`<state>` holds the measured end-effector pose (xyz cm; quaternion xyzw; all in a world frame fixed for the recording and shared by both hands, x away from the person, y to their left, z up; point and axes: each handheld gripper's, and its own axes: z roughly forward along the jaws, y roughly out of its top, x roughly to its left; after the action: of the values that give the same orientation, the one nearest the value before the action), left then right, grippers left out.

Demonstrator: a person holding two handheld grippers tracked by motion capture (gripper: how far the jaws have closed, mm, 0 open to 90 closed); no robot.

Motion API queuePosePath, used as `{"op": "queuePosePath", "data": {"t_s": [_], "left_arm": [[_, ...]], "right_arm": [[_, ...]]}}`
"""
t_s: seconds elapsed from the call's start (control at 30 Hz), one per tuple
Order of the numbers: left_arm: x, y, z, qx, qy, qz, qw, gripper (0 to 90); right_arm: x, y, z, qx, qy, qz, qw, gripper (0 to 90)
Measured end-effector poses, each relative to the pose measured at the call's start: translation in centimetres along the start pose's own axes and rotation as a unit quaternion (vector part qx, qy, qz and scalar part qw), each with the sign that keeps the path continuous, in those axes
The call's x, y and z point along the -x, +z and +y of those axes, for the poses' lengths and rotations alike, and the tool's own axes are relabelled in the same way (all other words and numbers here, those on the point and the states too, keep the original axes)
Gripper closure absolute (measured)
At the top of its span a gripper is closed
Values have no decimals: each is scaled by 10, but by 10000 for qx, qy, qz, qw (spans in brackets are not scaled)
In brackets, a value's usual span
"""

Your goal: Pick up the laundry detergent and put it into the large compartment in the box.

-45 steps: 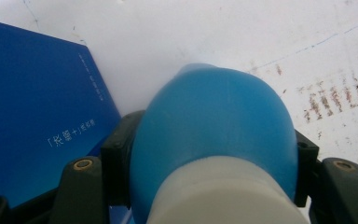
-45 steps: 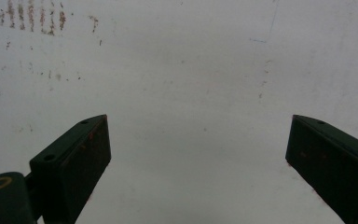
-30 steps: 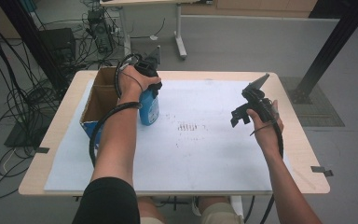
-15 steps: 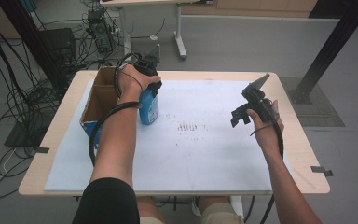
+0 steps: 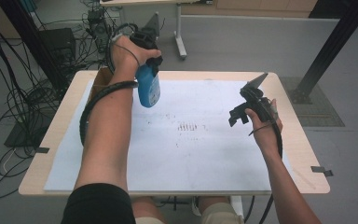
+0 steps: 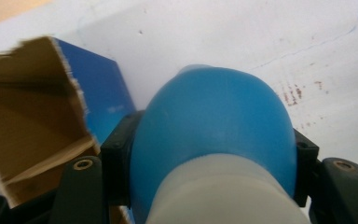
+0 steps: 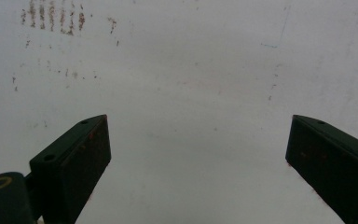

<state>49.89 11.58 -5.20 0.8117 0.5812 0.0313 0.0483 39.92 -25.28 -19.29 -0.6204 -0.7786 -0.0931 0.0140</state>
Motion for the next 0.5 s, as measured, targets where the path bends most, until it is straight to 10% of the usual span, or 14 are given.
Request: {"op": "queuePosePath", "data": {"t_s": [0.2, 0.5], "left_arm": [[-5, -58, -8, 172, -196, 233, 9994, 377], [-20, -102, -21, 253, -453, 366, 9980, 377]], "right_arm": [[-4, -3, 0, 26, -38, -15, 10000, 64], [-9, -3, 3, -2, -71, -17, 10000, 63]]}}
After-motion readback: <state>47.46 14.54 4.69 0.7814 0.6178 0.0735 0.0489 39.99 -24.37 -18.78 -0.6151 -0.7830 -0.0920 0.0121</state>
